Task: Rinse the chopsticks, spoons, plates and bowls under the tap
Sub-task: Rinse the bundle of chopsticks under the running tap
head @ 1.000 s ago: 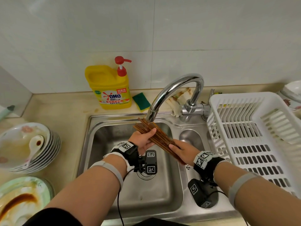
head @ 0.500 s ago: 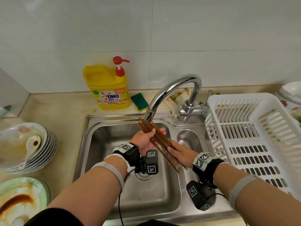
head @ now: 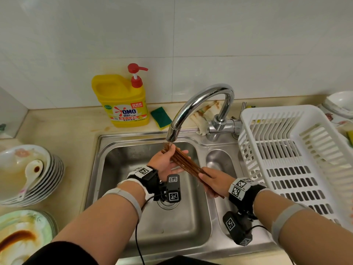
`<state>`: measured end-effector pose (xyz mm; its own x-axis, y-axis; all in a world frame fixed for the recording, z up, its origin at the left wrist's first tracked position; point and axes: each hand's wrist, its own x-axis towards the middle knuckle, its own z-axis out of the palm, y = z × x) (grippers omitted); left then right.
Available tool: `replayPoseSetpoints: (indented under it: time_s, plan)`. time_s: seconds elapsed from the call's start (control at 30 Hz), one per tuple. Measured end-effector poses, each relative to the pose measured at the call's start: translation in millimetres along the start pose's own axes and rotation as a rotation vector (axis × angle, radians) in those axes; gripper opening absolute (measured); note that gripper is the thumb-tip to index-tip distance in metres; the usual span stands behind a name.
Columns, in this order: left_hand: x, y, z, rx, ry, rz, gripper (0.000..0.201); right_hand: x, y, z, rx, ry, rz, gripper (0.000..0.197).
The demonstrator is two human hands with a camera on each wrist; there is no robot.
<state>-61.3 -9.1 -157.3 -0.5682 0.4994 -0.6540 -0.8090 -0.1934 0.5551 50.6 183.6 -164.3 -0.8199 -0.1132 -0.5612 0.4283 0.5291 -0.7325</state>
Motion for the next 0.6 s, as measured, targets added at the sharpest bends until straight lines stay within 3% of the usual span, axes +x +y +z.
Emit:
replayPoseSetpoints:
  time_s: [0.2,0.37,0.53,0.6]
  plan:
    - [0.8,-5.6,-9.3,0.035,0.125,0.105,0.047,-0.7,-1.3,-9.0,-0.069,0.002,-0.026,0.026]
    - [5.7,-5.2,-15.5,0.051,0.242,0.215,0.049,7.0,-7.1,-18.3,-0.143,0.070,-0.049,0.028]
    - [5.6,1.1,-21.6,0.162,0.206,0.216,0.023,7.0,-16.1,-31.3,-0.376,0.056,-0.052,0.025]
    - [5.8,5.5,-22.8,0.179,0.191,0.181,0.025,6.7,-17.8,-34.9,-0.433,0.024,-0.041,0.022]
